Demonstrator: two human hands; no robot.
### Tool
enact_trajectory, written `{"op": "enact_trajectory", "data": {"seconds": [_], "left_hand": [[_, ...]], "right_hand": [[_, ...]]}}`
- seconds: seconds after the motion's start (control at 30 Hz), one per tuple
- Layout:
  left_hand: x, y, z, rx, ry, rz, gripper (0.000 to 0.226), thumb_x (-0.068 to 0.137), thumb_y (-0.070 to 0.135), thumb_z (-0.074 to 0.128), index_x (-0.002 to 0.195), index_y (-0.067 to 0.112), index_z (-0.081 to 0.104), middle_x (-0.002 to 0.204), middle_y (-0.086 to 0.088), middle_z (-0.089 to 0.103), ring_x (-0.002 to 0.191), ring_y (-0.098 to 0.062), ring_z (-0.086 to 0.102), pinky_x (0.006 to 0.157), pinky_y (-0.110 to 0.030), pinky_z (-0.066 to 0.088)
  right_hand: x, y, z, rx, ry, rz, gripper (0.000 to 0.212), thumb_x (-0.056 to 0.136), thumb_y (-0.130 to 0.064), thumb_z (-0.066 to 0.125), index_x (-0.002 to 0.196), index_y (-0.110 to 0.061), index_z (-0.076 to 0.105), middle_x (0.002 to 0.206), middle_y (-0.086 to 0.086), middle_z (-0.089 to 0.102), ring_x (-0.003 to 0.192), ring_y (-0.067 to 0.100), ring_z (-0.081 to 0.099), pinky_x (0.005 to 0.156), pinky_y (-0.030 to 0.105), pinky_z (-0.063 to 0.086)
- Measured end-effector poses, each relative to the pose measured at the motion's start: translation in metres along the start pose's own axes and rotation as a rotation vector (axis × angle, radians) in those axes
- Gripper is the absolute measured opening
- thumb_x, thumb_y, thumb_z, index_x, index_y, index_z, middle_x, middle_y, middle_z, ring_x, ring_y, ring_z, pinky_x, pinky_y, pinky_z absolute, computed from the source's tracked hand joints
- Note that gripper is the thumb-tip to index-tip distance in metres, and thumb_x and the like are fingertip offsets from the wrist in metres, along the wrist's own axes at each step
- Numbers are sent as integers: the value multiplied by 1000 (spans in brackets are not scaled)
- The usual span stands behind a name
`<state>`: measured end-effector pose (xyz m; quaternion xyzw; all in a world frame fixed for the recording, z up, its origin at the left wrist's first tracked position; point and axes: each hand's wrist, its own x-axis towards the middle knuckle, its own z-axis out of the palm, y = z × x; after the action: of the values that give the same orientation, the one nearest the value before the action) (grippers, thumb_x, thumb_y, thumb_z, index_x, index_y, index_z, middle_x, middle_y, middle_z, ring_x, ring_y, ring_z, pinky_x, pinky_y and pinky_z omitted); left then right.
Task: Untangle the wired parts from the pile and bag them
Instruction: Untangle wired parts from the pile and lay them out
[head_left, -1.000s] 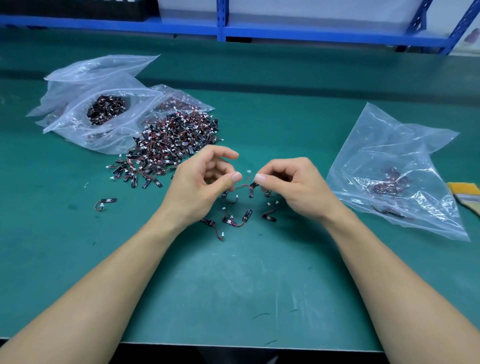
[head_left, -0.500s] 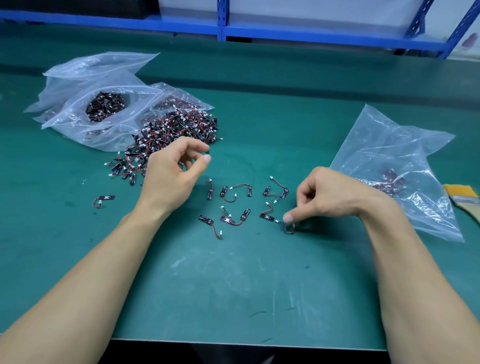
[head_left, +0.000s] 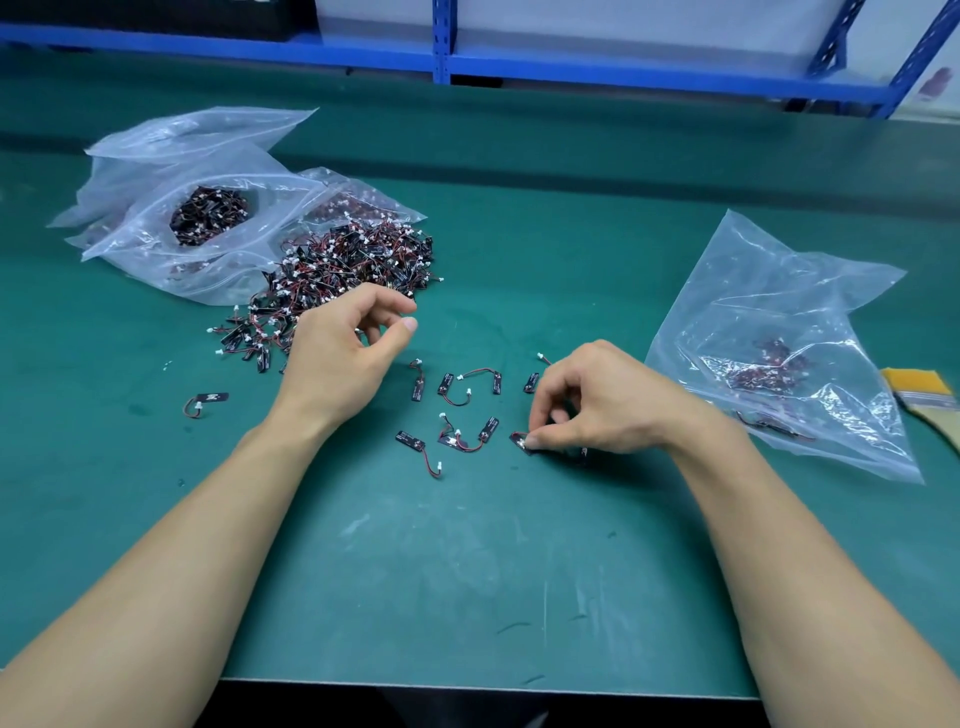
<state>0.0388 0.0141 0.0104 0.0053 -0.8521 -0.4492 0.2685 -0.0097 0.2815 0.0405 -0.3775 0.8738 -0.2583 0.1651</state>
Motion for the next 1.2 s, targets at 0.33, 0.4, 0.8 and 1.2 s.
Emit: {"op": "enact_trajectory", "data": {"seconds": [0.33, 0.4, 0.8, 1.2], "left_hand": [[2, -7, 0, 13, -37, -49, 13, 89, 19, 70, 91, 32, 70, 75, 19, 65, 69, -16, 55, 64, -17, 43], [2, -8, 1, 13, -45, -67, 17, 90, 17, 70, 89, 34, 69, 74, 15, 66, 68, -16, 54, 64, -15, 43], [5, -10, 2, 26, -59, -125, 18, 95, 13, 61, 91, 29, 68, 78, 10, 71, 64, 6, 54, 63, -9, 39], [6, -12, 3, 24, -40, -155, 16, 95, 15, 61, 92, 29, 69, 79, 10, 72, 67, 7, 57, 65, -6, 40]], "right_hand": [[4, 11, -3, 204, 296, 79, 28, 85, -33, 77, 61, -23, 70, 51, -15, 55, 48, 4, 42, 51, 12, 32], [6, 17, -5, 245, 425, 143, 30, 88, -35, 74, 61, -22, 71, 46, -13, 45, 46, 6, 34, 46, 12, 27], [15, 40, -4, 498, 701, 343, 31, 89, -37, 71, 64, -20, 74, 51, -12, 50, 44, 3, 36, 42, 13, 27], [16, 38, -4, 501, 732, 293, 32, 90, -32, 71, 63, -16, 73, 50, -10, 50, 42, 2, 38, 42, 11, 27]]}}
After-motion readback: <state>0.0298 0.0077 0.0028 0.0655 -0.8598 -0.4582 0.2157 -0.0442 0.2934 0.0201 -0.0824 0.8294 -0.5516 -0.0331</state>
